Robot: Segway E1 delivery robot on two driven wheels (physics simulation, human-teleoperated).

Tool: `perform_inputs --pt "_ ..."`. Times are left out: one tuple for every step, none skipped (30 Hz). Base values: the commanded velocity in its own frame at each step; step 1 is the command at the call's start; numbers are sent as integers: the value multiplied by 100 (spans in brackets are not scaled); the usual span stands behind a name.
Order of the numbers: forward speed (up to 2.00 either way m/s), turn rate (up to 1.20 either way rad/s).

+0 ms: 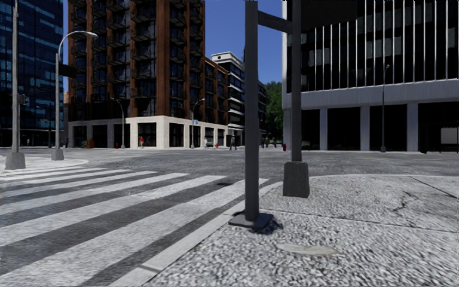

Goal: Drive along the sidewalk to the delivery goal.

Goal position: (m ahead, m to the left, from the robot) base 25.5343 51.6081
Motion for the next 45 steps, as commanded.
perform_inputs --pt "165 65" --pt "164 65" --pt "163 65" --pt "163 65" --pt "162 65" --pt "161 65" --pt "160 65" --pt "159 65" --pt "159 65" --pt "159 65" --pt "159 65" --pt "158 65" --pt "157 65" --pt "156 65" --pt "156 65" --pt "154 65" --pt "153 64" --pt "152 62" --pt "151 60" --pt "151 57" --pt "151 57" --pt "151 56" --pt "151 56" --pt "151 55" --pt "149 55" --pt "145 55" --pt "145 55" --pt "142 55" --pt "138 55" --pt "134 55" --pt "133 55" --pt "132 51" --pt "131 48" --pt "131 48" --pt "131 47" --pt "131 47" --pt "131 46" --pt "131 46" --pt "131 40" --pt "131 40" --pt "131 22" --pt "130 16" --pt "130 14" --pt "130 9" --pt "130 7"
